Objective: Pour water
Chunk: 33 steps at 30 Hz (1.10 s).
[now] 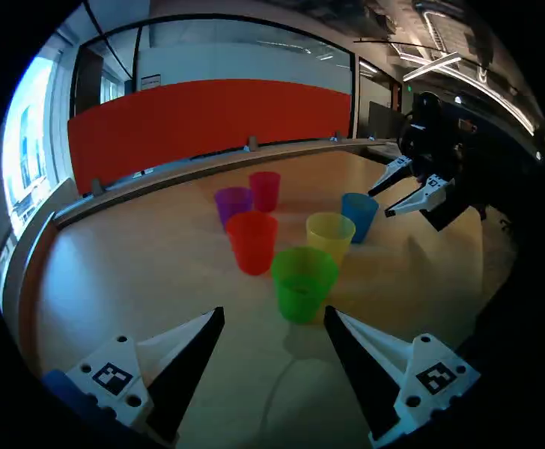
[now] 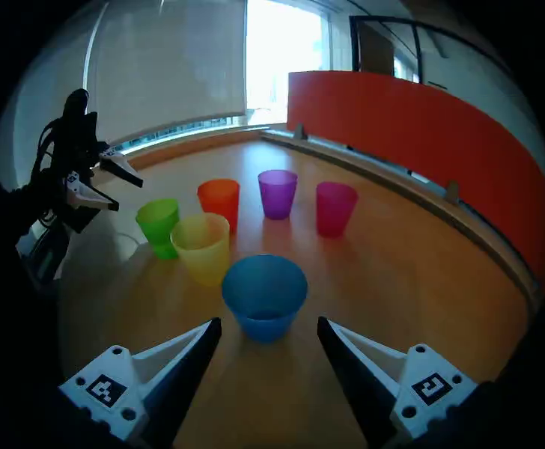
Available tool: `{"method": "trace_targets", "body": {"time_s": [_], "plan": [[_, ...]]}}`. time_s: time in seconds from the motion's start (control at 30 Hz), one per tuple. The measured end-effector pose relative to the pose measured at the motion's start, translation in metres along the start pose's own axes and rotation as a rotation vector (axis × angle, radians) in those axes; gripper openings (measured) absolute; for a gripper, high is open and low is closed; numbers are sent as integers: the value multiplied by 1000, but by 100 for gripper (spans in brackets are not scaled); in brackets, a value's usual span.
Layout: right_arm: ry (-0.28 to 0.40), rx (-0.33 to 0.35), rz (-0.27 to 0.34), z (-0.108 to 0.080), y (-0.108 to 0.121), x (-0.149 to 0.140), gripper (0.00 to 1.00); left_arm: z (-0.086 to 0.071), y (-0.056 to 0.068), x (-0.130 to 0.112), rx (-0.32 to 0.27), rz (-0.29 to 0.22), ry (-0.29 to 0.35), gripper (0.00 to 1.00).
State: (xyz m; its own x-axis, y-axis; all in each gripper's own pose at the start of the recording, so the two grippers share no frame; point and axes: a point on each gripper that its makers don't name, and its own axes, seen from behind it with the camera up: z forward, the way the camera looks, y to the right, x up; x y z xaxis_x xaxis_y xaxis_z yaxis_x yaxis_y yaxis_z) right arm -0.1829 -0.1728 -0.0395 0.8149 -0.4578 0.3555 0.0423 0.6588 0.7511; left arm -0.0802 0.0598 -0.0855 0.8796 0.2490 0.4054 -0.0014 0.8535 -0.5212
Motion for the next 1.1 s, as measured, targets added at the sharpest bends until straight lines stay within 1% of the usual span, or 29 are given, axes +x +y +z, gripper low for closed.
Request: {"method": "trace_targets", "body": {"time_s": [0.2, 0.37, 0.47, 0.57, 0.7, 0.77, 0.87, 1.0, 1.1], "plan": [[41, -50, 34, -19, 7, -2, 99, -3, -11, 1, 42, -15, 18, 99], [90, -98, 63, -30, 11, 4, 99, -2, -27, 6, 111, -29, 52, 99], [126, -142, 74, -39, 16, 11, 99, -3, -37, 12, 160, -47, 90, 99], [159, -209, 93, -50, 26, 16, 99, -5, -48, 19, 212, -61, 130, 99], [214, -303, 138, -66, 41, 21, 99, -9, -62, 25, 292, -75, 176, 99], [243, -351, 163, -76, 50, 23, 99, -12, -69, 26, 328, -77, 189, 99], [291, -435, 200, -90, 64, 23, 99, -15, -76, 29, 384, -66, 212, 99], [347, -545, 239, -109, 81, 25, 99, -18, -80, 35, 433, -59, 252, 99], [390, -600, 250, -120, 85, 29, 99, -18, -80, 40, 446, -66, 280, 99]]}}
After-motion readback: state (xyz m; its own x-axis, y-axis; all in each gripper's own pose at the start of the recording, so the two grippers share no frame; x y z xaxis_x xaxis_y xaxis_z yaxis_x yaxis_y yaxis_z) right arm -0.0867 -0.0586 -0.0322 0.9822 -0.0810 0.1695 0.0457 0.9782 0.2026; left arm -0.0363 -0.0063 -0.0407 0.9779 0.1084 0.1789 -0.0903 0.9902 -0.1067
